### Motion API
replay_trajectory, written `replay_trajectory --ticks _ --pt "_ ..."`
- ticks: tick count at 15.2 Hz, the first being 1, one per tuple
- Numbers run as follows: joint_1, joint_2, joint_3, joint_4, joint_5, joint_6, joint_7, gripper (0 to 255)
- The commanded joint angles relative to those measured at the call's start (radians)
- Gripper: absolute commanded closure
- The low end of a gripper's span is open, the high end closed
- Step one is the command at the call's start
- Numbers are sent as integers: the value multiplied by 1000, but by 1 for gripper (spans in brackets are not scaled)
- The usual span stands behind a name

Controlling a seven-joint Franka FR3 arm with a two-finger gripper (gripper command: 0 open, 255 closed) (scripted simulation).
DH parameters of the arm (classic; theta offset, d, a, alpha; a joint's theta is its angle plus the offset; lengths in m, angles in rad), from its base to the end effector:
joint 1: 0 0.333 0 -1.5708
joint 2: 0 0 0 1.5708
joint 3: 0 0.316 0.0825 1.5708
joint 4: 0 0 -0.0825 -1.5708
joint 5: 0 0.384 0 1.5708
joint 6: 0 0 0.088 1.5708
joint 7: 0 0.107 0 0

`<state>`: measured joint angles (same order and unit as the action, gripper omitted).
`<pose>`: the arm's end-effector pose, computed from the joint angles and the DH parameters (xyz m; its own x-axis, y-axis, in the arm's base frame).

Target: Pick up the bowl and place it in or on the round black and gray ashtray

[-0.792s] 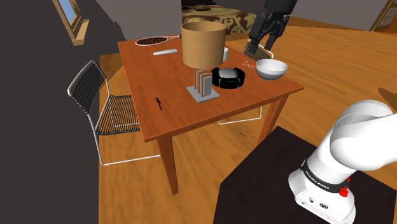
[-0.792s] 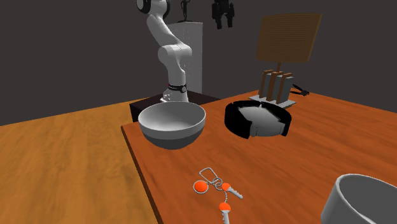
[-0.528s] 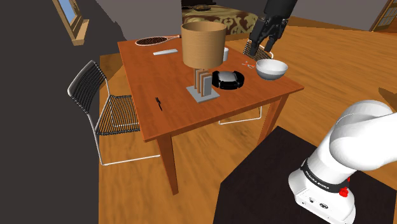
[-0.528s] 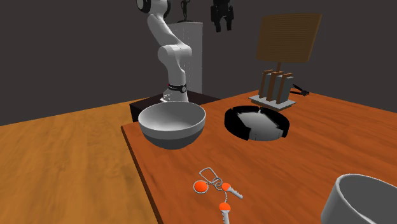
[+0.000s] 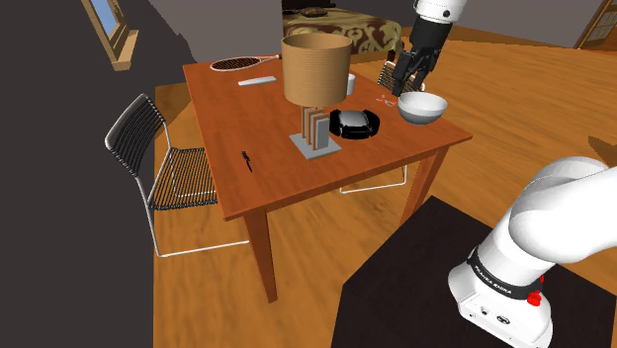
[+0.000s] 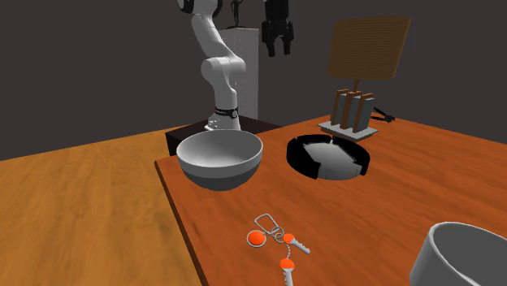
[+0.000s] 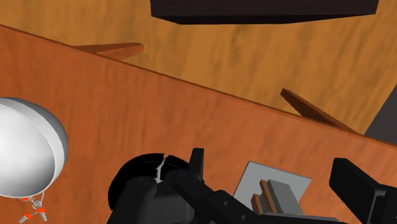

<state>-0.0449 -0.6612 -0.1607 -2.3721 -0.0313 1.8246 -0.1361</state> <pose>0.3542 -0.0870 0.5612 0.9926 -0.0379 0.1155 -0.0320 -0.9981 -0.0522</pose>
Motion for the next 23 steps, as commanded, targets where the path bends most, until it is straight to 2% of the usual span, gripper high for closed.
replay_trajectory --ticks 1,7,13,18,23 --pt "-12 34 -29 2 -24 31 -38 0" --pt "-41 175 -122 31 -77 143 -150 0" --pt "-60 346 -213 101 -95 248 -265 0" --pt "-74 507 -282 191 -71 322 -372 0" --pt "-100 685 -334 309 -8 378 -489 0"
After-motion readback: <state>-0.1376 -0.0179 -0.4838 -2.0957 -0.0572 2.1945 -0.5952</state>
